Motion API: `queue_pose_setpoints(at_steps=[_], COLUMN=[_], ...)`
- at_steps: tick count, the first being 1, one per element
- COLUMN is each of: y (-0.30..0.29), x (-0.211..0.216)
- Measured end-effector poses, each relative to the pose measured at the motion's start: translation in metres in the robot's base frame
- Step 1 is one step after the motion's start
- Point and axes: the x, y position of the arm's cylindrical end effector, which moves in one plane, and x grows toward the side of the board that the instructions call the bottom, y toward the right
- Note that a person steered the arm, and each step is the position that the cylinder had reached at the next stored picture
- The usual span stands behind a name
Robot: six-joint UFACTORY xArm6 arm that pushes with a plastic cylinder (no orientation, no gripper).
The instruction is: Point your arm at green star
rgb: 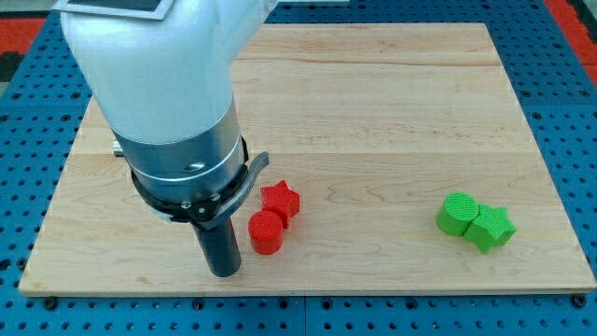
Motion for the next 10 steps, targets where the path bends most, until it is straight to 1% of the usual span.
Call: queue_pose_setpoints(at_steps=[3,4,5,6,7,8,9,10], y=[0.010,0.023,0.078,0.146,0.168,0.204,0.280,0.338], x=[0.000,0.001,0.014,0.021,-0.015,-0.006,0.014,0.005])
